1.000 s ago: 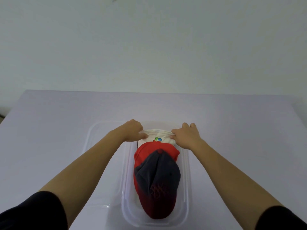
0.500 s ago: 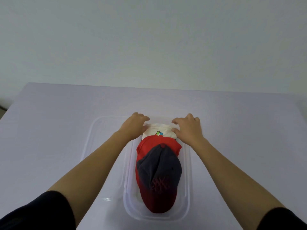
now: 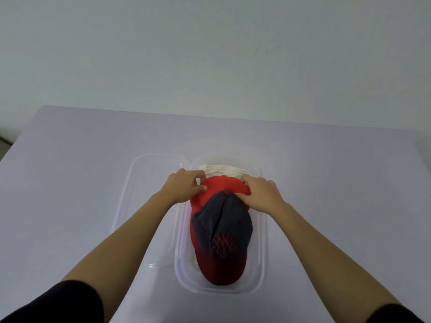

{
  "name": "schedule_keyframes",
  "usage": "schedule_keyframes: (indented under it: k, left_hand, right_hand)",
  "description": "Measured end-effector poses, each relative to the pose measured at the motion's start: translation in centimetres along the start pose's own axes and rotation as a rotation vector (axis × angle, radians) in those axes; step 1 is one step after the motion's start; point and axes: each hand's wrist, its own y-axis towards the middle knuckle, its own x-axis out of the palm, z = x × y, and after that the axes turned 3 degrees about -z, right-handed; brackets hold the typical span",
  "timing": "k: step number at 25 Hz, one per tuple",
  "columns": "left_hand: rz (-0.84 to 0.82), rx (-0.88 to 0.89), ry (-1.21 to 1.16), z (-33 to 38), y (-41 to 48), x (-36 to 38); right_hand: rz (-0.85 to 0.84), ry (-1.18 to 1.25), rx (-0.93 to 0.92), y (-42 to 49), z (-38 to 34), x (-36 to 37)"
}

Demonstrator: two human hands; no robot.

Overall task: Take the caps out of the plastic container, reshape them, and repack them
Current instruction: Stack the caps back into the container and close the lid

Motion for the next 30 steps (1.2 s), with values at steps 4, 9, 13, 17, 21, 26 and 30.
schedule_keyframes:
  k: [4,9,13,17,21,26,30]
  left_hand:
    - [0.300,0.013,-0.101,1.0,-2.4,0.9]
    - [0.035,0.082,-0.207,1.1,-7.0,1.7]
    - [0.053,-0.056,0.085,0.6,-6.4,3.7]
    - [0.180,-0.008,-0.139,0.8,-7.1,4.0]
    - [0.481,-0.271,-0.411,-4.3,-9.2,4.1]
    - [0.200,-1.016,-0.389,-11.5,-11.0,6.6]
    - [0.168,-0.981,-0.343,-12.3,-11.0,6.7]
  right_hand:
    - [0.194,0.149,-0.014,-2.2,0.1,-0.1]
    - [-0.105,0.437,0.002,-6.9,-0.1,1.3]
    - [0.036,0.229,0.131,-6.6,-1.3,2.8]
    - [0.113,0.240,0.137,-7.0,-1.4,3.3]
    - [0.328,0.530,0.248,-10.8,-1.5,6.2]
    - [0.242,0.710,0.360,-12.4,-3.6,10.3]
    - [0.278,0.633,0.429,-12.2,-4.0,10.3]
